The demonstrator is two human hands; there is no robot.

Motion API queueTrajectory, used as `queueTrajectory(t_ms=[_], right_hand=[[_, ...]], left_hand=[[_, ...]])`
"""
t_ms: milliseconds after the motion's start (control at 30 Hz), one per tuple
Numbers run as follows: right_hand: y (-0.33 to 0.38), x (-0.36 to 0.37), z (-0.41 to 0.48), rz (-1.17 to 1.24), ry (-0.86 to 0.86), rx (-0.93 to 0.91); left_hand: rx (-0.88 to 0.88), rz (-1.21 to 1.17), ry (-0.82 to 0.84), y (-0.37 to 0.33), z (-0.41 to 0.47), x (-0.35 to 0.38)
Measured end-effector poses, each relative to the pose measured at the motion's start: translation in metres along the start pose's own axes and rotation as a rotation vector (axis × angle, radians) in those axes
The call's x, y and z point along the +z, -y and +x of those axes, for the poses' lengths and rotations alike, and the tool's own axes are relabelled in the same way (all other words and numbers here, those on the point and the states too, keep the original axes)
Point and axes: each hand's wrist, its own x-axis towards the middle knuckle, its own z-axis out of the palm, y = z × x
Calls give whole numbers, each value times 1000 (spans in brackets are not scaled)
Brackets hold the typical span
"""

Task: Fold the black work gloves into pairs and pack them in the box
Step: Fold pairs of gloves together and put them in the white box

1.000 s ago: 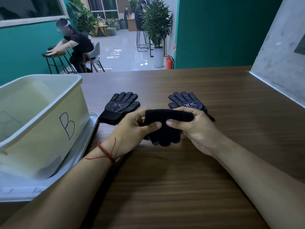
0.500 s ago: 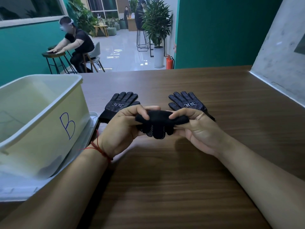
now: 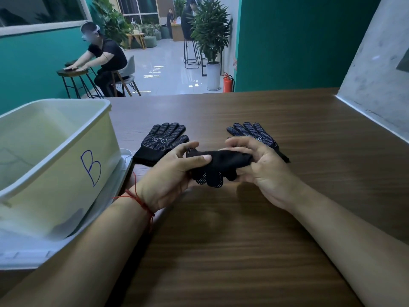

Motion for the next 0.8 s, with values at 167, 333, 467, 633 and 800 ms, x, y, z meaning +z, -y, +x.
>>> queueTrajectory(t_ms=[167,333,467,633,800], right_hand=[[5,-2,-1,46,-87,259],[8,5,-1,138,-169,241],[7,8,-6,21,-97,165],[6,10,-7,45,-169,71],[23,19,-9,149,-213,-47]], left_hand=[[161,67,-43,1,1,-3],[208,212,-29,5,4,-8],[241,270,-19,5,2,-6],[291,324,10,-2,-3,-9],[390,356,-92,-24,-21,-3]])
